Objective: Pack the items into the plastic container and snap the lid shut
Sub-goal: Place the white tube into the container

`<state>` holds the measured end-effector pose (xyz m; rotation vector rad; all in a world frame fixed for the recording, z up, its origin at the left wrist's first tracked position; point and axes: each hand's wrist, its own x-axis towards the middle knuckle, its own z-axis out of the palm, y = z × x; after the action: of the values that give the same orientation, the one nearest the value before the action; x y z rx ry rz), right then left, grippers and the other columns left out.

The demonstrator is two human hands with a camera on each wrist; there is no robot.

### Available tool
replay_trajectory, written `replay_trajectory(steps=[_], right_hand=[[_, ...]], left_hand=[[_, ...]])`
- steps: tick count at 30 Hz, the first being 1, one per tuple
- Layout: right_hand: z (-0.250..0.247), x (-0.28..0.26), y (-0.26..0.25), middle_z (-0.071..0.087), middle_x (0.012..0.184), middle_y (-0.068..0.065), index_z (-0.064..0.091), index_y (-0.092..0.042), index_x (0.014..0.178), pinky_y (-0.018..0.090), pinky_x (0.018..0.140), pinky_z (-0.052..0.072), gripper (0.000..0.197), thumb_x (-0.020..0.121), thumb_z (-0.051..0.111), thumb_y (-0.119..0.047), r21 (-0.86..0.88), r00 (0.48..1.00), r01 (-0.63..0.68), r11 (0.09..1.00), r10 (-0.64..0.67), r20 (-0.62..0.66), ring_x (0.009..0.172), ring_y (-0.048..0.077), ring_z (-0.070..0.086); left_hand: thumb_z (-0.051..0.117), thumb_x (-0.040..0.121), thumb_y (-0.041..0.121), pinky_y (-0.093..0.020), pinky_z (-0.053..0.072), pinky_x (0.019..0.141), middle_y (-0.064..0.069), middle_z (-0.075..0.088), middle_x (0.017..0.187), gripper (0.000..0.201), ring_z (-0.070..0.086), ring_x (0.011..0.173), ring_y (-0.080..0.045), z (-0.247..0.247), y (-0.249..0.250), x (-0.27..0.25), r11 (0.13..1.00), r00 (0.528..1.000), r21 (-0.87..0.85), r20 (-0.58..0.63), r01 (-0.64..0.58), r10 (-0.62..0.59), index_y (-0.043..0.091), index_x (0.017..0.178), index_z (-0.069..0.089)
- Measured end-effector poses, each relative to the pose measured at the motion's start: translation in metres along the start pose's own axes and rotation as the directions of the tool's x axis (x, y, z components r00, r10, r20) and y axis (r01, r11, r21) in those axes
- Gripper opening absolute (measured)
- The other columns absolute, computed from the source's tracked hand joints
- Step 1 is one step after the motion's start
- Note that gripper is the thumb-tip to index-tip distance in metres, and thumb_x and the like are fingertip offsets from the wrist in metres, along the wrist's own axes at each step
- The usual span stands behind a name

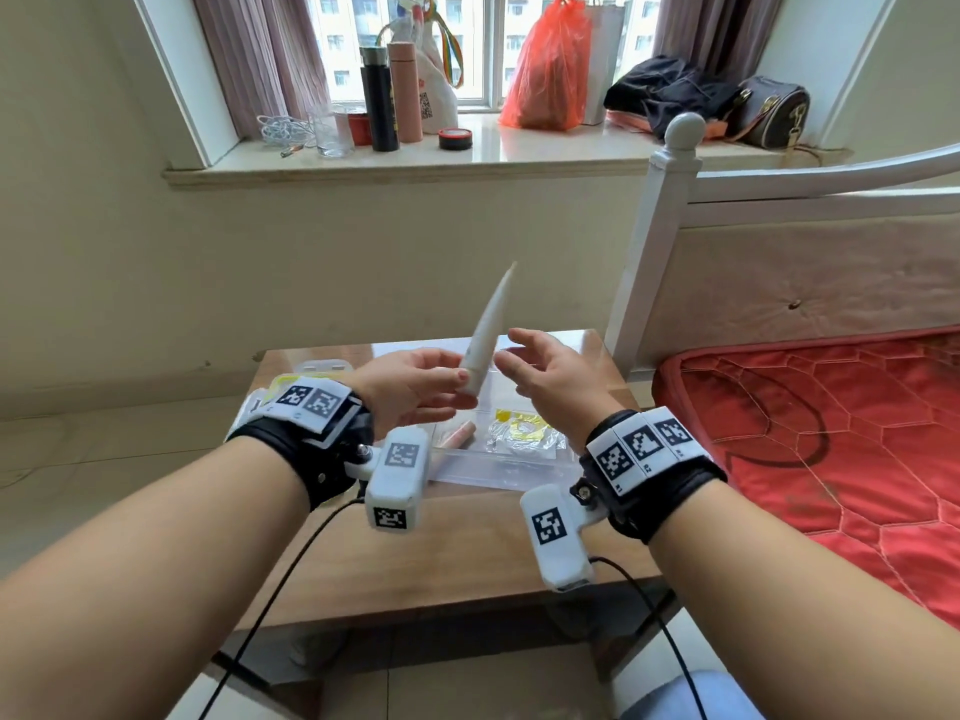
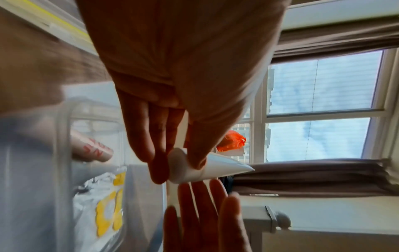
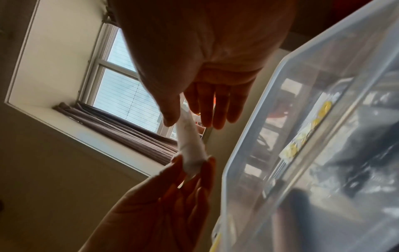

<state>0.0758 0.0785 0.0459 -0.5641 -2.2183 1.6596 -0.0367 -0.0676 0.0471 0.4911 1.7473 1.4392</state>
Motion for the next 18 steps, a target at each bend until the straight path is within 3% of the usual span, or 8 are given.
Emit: replay_trajectory(steps=[2, 4, 6, 8, 11, 15, 17, 18], right_hand=[[0.004, 0.001, -0.001, 0.068, 0.113, 0.005, 0.048, -0.011, 0.135, 0.039, 0.098, 0.050, 0.047, 0.091, 0.061, -0.023, 0.046, 1.000, -0.015, 0.999, 0.015, 0.013, 0.105, 0.017, 0.063], [0.004, 0.002, -0.001, 0.068, 0.112, 0.009, 0.048, -0.014, 0.133, 0.042, 0.097, 0.050, 0.045, 0.091, 0.061, -0.019, 0.078, 1.000, -0.015, 0.997, 0.015, 0.000, 0.103, 0.019, 0.064], [0.003, 0.000, -0.001, 0.066, 0.107, 0.009, 0.048, -0.015, 0.132, 0.045, 0.098, 0.050, 0.044, 0.090, 0.060, -0.016, 0.086, 1.000, -0.010, 0.996, 0.011, -0.006, 0.102, 0.024, 0.064], [0.001, -0.002, -0.002, 0.063, 0.099, 0.007, 0.047, -0.015, 0.131, 0.049, 0.094, 0.052, 0.043, 0.090, 0.058, -0.012, 0.097, 1.000, -0.029, 0.995, 0.028, 0.012, 0.103, 0.031, 0.065], [-0.001, -0.006, -0.001, 0.060, 0.091, 0.002, 0.047, -0.012, 0.130, 0.041, 0.082, 0.056, 0.039, 0.092, 0.054, -0.008, 0.131, 0.997, -0.065, 0.989, 0.059, 0.053, 0.091, 0.025, 0.068], [-0.004, -0.004, 0.005, 0.059, 0.086, -0.003, 0.056, -0.008, 0.125, 0.030, 0.069, 0.052, 0.040, 0.085, 0.057, -0.007, -0.131, 0.997, -0.073, 0.989, 0.077, 0.021, 0.079, 0.017, 0.063], [-0.006, -0.004, 0.007, 0.063, 0.098, 0.002, 0.060, -0.011, 0.122, 0.023, 0.063, 0.049, 0.041, 0.081, 0.063, -0.007, -0.292, 0.996, -0.080, 0.953, 0.091, 0.024, 0.073, 0.013, 0.059], [-0.007, -0.003, 0.009, 0.065, 0.106, 0.005, 0.062, -0.012, 0.121, 0.024, 0.067, 0.050, 0.042, 0.080, 0.066, -0.008, -0.361, 0.994, -0.086, 0.929, 0.103, 0.028, 0.077, 0.015, 0.060]], left_hand=[[0.062, 0.090, 0.012, -0.015, 0.056, 0.062, 0.000, 0.073, 0.085, 0.014, 0.073, 0.071, -0.006, 0.009, 0.001, -0.005, 1.000, 0.999, 0.020, 0.051, -0.010, 0.009, 0.019, 0.102, 0.062], [0.062, 0.089, 0.011, -0.015, 0.056, 0.060, 0.000, 0.072, 0.086, 0.016, 0.072, 0.072, -0.005, 0.013, 0.002, -0.008, 0.999, 0.997, 0.021, 0.067, -0.025, 0.024, 0.019, 0.103, 0.061], [0.063, 0.089, 0.015, -0.017, 0.053, 0.060, 0.002, 0.071, 0.086, 0.014, 0.070, 0.071, -0.003, 0.015, 0.004, -0.010, 0.996, 0.998, 0.073, 0.033, -0.046, 0.044, 0.020, 0.102, 0.063], [0.064, 0.089, 0.025, -0.019, 0.047, 0.062, 0.004, 0.068, 0.087, 0.014, 0.066, 0.074, -0.003, 0.014, 0.002, -0.010, 0.971, 0.995, 0.231, -0.063, -0.066, 0.083, 0.020, 0.102, 0.066], [0.067, 0.086, 0.032, -0.023, 0.045, 0.060, 0.001, 0.064, 0.085, 0.018, 0.062, 0.076, -0.009, 0.006, -0.005, -0.003, 0.905, 0.961, 0.426, -0.246, -0.010, 0.126, 0.018, 0.096, 0.066], [0.069, 0.081, 0.036, -0.030, 0.050, 0.082, -0.002, 0.064, 0.099, 0.032, 0.063, 0.097, -0.022, -0.003, -0.015, 0.002, 0.737, 0.911, 0.648, -0.398, 0.194, 0.110, 0.016, 0.105, 0.063], [0.065, 0.083, 0.036, -0.028, 0.048, 0.073, -0.005, 0.064, 0.092, 0.022, 0.063, 0.089, -0.022, -0.003, -0.018, 0.001, 0.679, 0.922, 0.694, -0.382, 0.239, 0.065, 0.017, 0.091, 0.059], [0.064, 0.084, 0.034, -0.027, 0.045, 0.066, -0.006, 0.064, 0.086, 0.018, 0.062, 0.082, -0.022, -0.003, -0.020, 0.000, 0.673, 0.927, 0.697, -0.373, 0.247, 0.046, 0.018, 0.080, 0.056]])
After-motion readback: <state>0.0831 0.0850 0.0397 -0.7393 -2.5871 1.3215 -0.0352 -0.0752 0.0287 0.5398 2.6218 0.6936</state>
